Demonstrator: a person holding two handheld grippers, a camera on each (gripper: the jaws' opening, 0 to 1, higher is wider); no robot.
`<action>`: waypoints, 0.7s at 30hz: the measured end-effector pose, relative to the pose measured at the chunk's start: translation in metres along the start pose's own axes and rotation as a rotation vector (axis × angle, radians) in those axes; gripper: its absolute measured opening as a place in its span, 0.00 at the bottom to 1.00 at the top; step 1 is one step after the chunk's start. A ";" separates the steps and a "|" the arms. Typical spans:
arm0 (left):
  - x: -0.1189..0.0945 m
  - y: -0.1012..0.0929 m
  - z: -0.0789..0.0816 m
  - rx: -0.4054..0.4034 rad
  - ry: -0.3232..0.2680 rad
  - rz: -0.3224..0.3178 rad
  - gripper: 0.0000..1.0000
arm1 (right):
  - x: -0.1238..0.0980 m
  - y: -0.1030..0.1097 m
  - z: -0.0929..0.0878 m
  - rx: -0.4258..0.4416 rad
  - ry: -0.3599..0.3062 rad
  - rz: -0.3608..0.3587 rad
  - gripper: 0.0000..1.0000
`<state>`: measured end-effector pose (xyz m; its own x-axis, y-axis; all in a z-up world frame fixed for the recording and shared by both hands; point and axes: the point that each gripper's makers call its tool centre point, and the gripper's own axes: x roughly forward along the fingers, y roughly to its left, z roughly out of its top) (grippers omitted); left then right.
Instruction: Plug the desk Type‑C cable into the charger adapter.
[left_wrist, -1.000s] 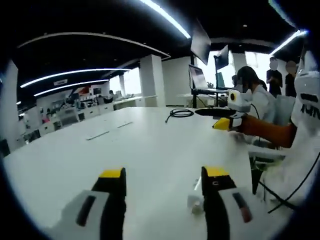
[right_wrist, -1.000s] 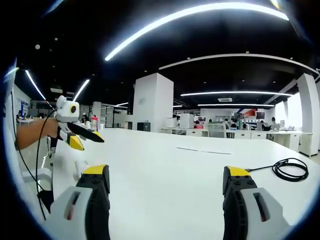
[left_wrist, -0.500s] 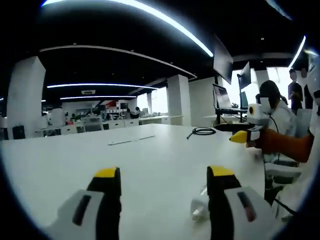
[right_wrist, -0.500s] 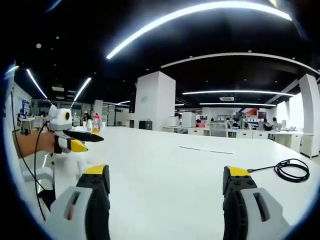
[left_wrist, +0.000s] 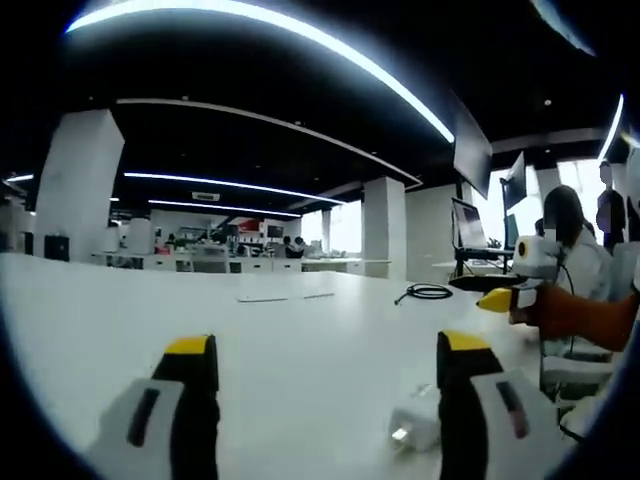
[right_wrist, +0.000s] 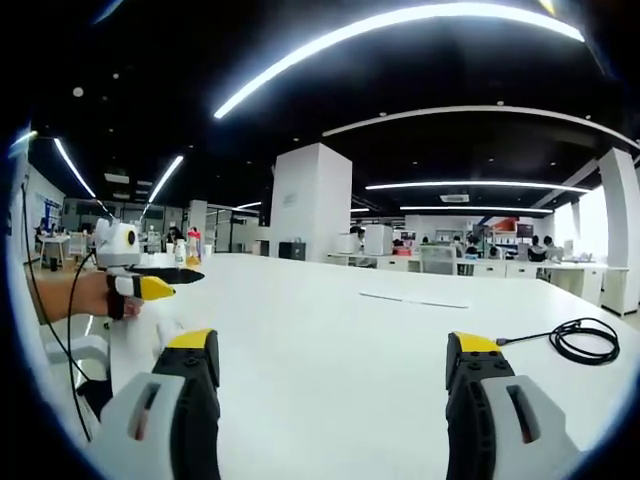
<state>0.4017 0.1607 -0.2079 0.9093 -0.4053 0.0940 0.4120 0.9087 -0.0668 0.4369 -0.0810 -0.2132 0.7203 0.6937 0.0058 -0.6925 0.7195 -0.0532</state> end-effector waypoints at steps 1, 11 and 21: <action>0.000 0.000 0.000 -0.001 -0.004 0.006 1.00 | 0.000 0.000 -0.001 0.001 0.001 0.001 0.95; -0.003 -0.014 0.021 -0.006 -0.128 -0.022 1.00 | 0.002 0.002 -0.002 0.007 0.002 0.007 0.95; -0.004 -0.021 0.014 0.012 -0.089 -0.041 0.99 | 0.002 0.002 -0.004 0.009 0.004 0.006 0.96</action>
<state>0.3889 0.1448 -0.1934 0.8825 -0.4326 0.1845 0.4479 0.8927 -0.0496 0.4376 -0.0784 -0.2171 0.7165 0.6976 0.0016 -0.6968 0.7159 -0.0444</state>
